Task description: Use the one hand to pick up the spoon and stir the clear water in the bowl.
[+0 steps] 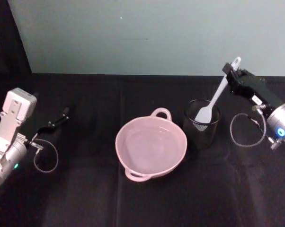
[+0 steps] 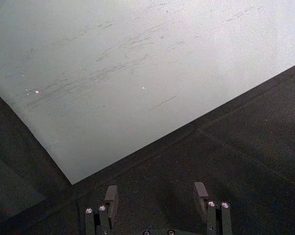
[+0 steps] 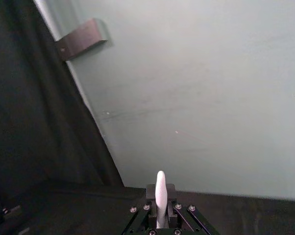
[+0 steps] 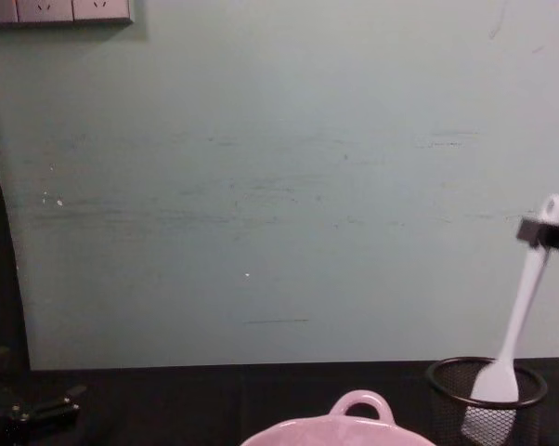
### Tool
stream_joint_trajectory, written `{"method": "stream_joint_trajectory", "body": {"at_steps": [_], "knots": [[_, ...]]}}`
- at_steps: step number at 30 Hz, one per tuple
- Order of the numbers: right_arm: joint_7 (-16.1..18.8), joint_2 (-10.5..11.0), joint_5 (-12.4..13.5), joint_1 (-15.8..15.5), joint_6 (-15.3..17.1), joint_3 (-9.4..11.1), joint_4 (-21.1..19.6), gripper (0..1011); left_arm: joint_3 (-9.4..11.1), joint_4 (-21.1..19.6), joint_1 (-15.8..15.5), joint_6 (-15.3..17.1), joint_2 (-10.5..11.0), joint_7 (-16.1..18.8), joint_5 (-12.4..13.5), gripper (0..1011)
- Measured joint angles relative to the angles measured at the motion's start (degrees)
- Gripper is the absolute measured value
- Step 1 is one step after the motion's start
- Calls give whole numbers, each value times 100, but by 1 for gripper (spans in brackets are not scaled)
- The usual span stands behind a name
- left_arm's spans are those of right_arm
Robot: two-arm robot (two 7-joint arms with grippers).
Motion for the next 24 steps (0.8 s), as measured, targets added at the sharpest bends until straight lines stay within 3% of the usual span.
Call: {"method": "stream_joint_trajectory", "body": {"at_steps": [12, 17, 24], "knots": [[-45, 422, -843, 482, 739, -207, -917, 114, 0, 0, 0, 0, 0, 0, 0, 1011], [-42, 461, -973, 579, 968, -221, -1091, 114, 0, 0, 0, 0, 0, 0, 0, 1011], [-41, 461, -1027, 603, 1029, -223, -1137, 114, 0, 0, 0, 0, 0, 0, 0, 1011]]}}
